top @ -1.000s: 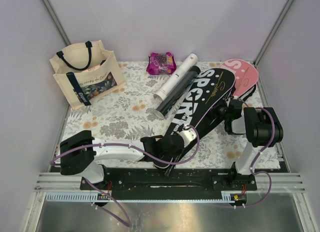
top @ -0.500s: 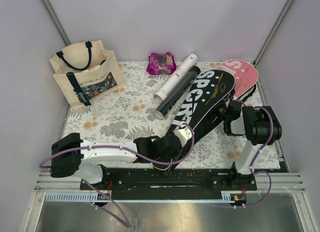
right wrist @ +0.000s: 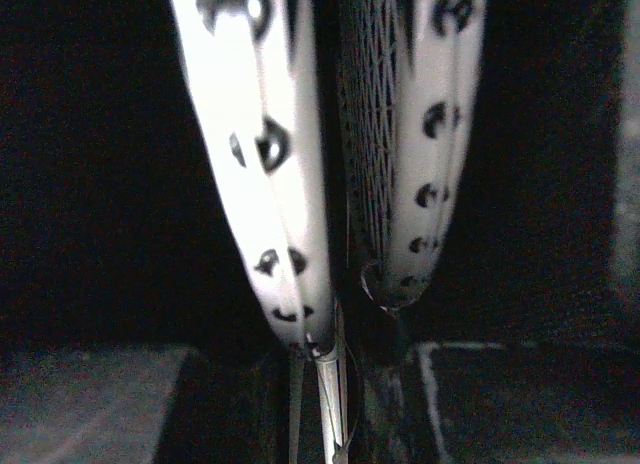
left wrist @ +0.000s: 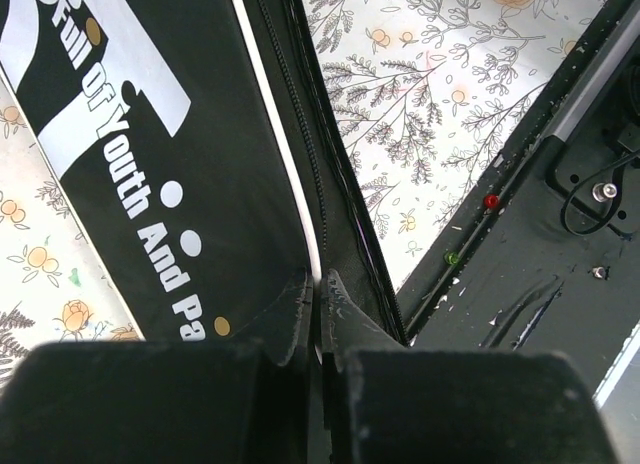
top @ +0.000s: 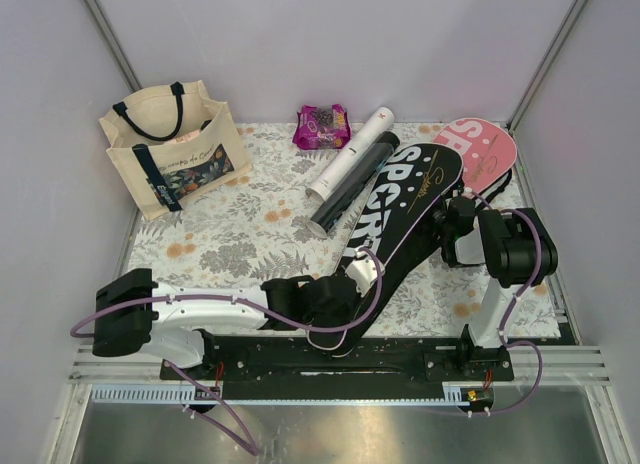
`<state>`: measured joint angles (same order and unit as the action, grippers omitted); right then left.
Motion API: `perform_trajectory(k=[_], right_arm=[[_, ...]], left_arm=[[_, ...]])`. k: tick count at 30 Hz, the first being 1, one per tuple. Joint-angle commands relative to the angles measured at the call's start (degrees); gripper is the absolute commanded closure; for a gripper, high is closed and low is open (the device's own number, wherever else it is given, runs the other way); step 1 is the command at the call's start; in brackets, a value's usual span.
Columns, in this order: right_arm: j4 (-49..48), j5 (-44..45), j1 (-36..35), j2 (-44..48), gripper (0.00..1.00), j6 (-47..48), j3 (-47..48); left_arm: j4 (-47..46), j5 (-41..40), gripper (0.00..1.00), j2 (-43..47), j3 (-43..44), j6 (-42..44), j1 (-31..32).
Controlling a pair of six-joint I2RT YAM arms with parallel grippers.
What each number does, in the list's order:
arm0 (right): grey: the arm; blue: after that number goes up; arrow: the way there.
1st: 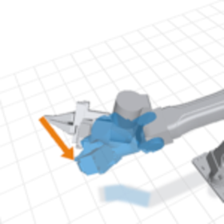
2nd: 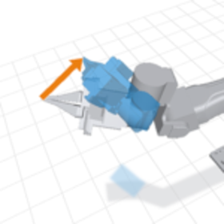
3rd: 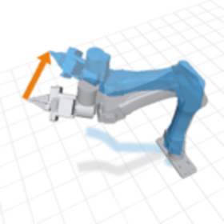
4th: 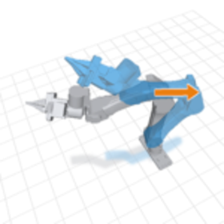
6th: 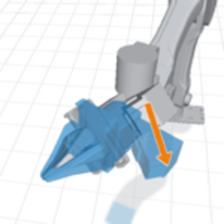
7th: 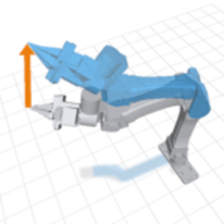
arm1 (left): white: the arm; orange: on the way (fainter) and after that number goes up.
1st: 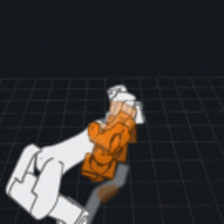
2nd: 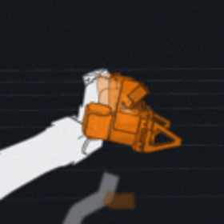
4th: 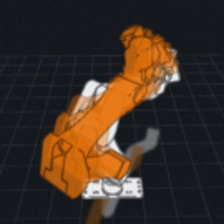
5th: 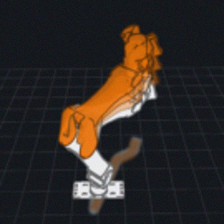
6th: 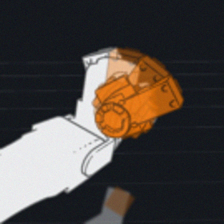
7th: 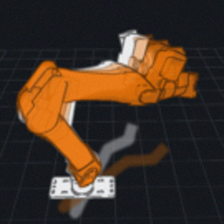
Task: Pack up the badminton gear
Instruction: Place the racket in the racket bag.
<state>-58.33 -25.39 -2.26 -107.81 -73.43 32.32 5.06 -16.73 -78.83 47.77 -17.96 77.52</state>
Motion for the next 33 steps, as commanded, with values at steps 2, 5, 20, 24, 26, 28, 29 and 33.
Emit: perform_trajectory(k=[2, 5, 20, 24, 26, 28, 29, 33], right_arm=[[-2.1, 7.8, -3.5, 2.4, 1.0, 2.6, 2.0], [-0.6, 11.1, -5.6, 3.7, 1.0, 3.7, 1.1], [-2.0, 20.5, -7.2, 5.6, 1.0, -2.1, -5.7], [-2.1, 21.4, -7.5, 5.1, 1.0, -3.3, -3.6], [-1.8, 22.9, -7.8, 5.2, 1.0, -3.6, -3.5], [-2.1, 23.9, -7.8, 5.1, 1.0, -3.6, -3.7], [-2.1, 24.1, -7.9, 5.0, 1.0, -3.6, -3.8], [-3.4, 25.0, -8.3, 3.8, 1.0, -4.3, -4.7]], left_arm=[[-6.1, 4.9, 1.0, 1.1, 0.7, -1.8, 1.6], [-5.9, 4.2, 1.0, 0.3, 1.0, -1.7, 1.6], [-10.2, 5.6, 1.0, 2.1, -2.9, -1.5, 1.7], [-14.5, 9.7, 1.0, 3.2, -5.5, -1.6, 1.7], [-15.9, 10.8, 1.0, 3.9, -5.7, -1.6, 1.8], [-17.8, 11.6, 1.0, 4.9, -5.9, -1.3, 1.8], [-18.5, 12.0, 1.0, 5.3, -6.0, -1.0, 1.8], [-23.3, 13.9, 1.0, 7.5, -7.9, -0.8, 1.8]])
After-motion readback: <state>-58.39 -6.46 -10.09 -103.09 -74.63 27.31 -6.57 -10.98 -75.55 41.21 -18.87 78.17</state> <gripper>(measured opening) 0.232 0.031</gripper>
